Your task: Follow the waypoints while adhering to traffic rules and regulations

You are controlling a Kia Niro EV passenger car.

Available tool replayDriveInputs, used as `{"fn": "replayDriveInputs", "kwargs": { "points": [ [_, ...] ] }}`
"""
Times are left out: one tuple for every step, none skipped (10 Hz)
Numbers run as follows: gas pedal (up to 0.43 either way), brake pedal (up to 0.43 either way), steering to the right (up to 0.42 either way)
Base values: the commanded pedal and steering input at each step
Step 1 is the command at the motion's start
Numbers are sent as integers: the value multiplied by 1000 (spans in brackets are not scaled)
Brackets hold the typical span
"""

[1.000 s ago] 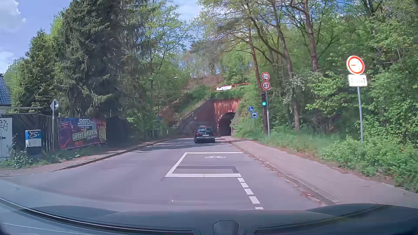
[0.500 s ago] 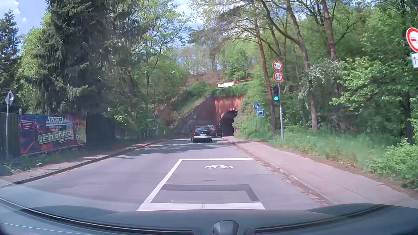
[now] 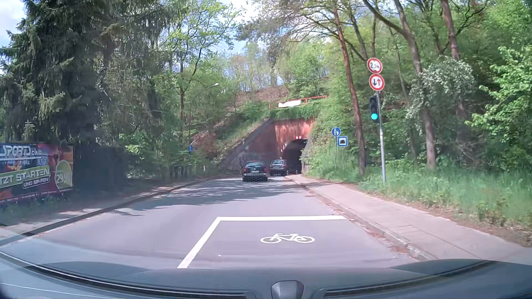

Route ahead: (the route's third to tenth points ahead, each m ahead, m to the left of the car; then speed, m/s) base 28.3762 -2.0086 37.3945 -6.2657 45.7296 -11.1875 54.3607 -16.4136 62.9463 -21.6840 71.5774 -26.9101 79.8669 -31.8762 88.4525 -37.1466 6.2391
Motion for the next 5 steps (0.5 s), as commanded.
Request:
{"fn": "replayDriveInputs", "kwargs": {
  "points": [
    [0, 0, -11],
    [0, 0, -12],
    [0, 0, -12],
    [0, 0, -12],
    [0, 0, -12]
  ]
}}
